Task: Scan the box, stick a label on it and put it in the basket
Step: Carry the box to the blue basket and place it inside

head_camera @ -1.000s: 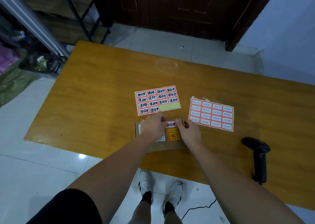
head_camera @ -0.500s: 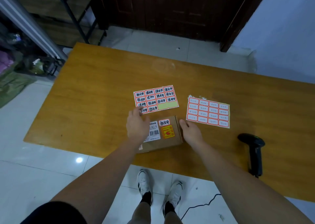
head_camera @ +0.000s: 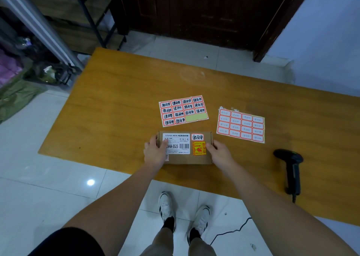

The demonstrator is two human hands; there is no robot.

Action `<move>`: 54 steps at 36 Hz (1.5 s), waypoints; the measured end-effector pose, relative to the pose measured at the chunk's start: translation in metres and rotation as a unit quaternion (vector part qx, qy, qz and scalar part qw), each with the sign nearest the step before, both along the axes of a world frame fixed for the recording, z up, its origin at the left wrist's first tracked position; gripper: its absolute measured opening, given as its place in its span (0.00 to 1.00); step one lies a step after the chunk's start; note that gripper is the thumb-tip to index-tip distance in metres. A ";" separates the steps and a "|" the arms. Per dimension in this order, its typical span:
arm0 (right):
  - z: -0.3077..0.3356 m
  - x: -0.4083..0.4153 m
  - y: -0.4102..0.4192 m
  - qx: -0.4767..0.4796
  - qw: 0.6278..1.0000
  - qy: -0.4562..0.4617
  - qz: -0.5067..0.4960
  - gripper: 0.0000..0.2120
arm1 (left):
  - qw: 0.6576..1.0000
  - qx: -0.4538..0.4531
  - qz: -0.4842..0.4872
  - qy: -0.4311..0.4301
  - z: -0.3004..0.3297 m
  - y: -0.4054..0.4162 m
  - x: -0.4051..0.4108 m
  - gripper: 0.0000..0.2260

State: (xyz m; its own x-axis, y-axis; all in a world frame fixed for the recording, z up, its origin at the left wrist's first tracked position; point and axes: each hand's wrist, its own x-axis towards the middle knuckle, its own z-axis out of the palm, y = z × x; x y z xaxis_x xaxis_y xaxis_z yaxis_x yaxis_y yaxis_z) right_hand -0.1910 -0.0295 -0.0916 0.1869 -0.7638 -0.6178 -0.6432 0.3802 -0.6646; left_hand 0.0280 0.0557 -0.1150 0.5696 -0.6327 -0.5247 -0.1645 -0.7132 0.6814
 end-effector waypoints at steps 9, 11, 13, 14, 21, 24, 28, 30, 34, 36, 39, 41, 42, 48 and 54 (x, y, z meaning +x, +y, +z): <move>0.068 -0.011 -0.015 0.025 0.976 -0.158 -0.147 0.17 | 0.969 -0.150 0.033 0.196 0.088 -0.032 -0.005 0.26; 0.094 -0.009 -0.028 0.025 0.970 -0.184 -0.156 0.15 | 0.963 -0.163 0.021 0.215 0.119 -0.042 -0.003 0.24; 0.124 -0.006 -0.039 0.013 0.973 -0.184 -0.142 0.18 | 0.963 -0.166 0.008 0.212 0.153 -0.048 0.000 0.24; 0.139 -0.003 -0.045 0.007 0.973 -0.190 -0.133 0.19 | 0.966 -0.169 0.003 0.197 0.168 -0.051 0.002 0.24; 0.244 0.026 -0.070 -0.033 0.976 -0.214 -0.027 0.21 | 0.963 -0.220 0.001 0.154 0.268 -0.048 0.023 0.13; 0.277 0.048 -0.071 -0.059 0.973 -0.221 0.014 0.20 | 0.961 -0.226 0.031 0.155 0.301 -0.033 0.033 0.09; 0.310 0.083 -0.058 -0.069 0.968 -0.239 0.039 0.08 | 0.961 -0.233 0.064 0.134 0.334 0.000 0.056 0.10; 0.322 0.106 -0.047 -0.074 0.961 -0.254 0.077 0.07 | 0.958 -0.249 0.082 0.116 0.346 0.023 0.071 0.10; 0.342 0.161 -0.015 -0.067 0.946 -0.284 0.139 0.08 | 0.947 -0.277 0.146 0.076 0.365 0.078 0.106 0.08; 0.351 0.190 0.006 -0.065 0.938 -0.295 0.171 0.07 | 0.938 -0.290 0.179 0.055 0.373 0.109 0.125 0.08; 0.360 0.234 0.040 -0.057 0.923 -0.311 0.222 0.08 | 0.924 -0.309 0.224 0.040 0.382 0.157 0.151 0.08; 0.363 0.264 0.063 -0.046 0.913 -0.317 0.251 0.06 | 0.914 -0.313 0.255 0.036 0.387 0.191 0.167 0.09; 0.365 0.278 0.075 -0.041 0.909 -0.320 0.264 0.06 | 0.910 -0.313 0.272 0.030 0.389 0.207 0.175 0.09; 0.374 0.365 0.150 -0.019 0.881 -0.327 0.341 0.07 | 0.884 -0.304 0.356 -0.011 0.394 0.299 0.223 0.10; 0.370 0.442 0.211 -0.005 0.861 -0.326 0.391 0.05 | 0.864 -0.300 0.403 -0.025 0.394 0.364 0.273 0.09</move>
